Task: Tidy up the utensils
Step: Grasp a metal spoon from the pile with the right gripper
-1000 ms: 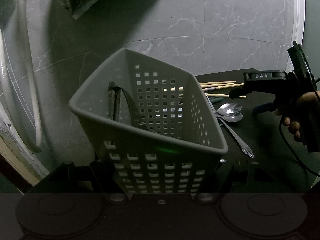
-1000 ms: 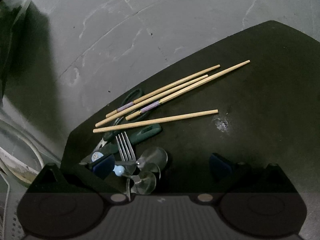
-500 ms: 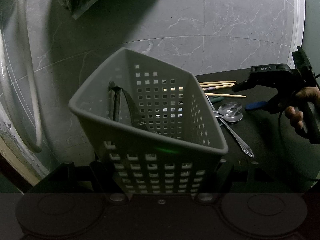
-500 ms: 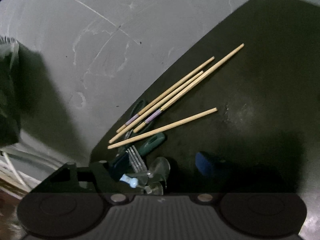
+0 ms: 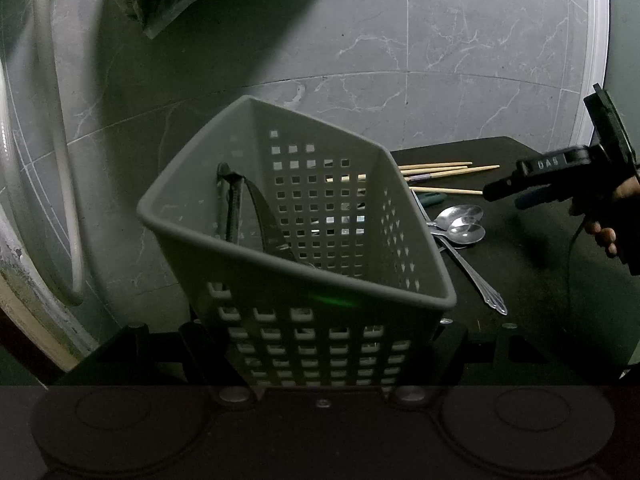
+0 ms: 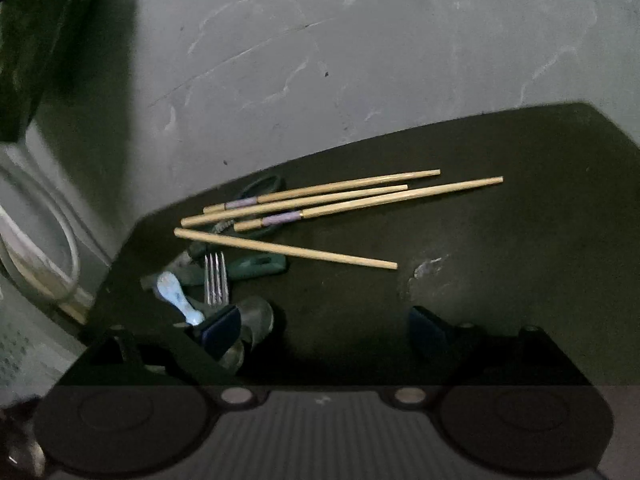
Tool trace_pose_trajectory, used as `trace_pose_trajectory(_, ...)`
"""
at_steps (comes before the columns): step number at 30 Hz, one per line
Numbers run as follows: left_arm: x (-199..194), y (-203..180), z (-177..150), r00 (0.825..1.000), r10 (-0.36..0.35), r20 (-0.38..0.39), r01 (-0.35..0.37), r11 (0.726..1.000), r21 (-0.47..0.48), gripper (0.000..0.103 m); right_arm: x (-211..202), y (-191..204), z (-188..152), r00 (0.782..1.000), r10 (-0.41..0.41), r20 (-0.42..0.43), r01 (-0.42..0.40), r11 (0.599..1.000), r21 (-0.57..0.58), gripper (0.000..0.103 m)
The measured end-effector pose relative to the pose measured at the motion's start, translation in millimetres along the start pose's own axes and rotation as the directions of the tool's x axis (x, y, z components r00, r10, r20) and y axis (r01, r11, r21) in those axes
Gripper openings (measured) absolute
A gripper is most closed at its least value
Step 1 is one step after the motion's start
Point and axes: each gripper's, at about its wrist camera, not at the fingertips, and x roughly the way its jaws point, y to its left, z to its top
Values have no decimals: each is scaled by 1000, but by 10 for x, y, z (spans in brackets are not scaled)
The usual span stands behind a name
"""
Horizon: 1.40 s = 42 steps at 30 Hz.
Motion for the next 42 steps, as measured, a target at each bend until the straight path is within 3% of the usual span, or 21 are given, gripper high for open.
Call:
trace_pose_trajectory(9,-6,-5,-10,1000,0,-2,0,1000,3,77,176,30,-69,997,74,-2,-73,989,125,38)
trace_pose_trajectory(13,-5,-7,-9,1000,0,-2,0,1000,3,77,215,55,-135,996,86,14,-88,981,172,29)
trace_pose_trajectory(14,-9,-4,-14,1000,0,-2,0,1000,2,77,230,61,-150,997,76,15,-78,981,178,19)
trace_pose_trajectory(18,-6,-7,-10,1000,0,-2,0,1000,3,77,229,96,-171,998,54,30,-58,981,182,9)
trace_pose_trajectory(30,-3,-11,-5,1000,1,-2,-1,1000,2,77,45,96,-125,992,7,123,-30,982,184,3)
trace_pose_trajectory(42,-6,-26,8,1000,-1,-5,1,1000,7,77,68,35,-186,993,13,120,-39,975,218,3)
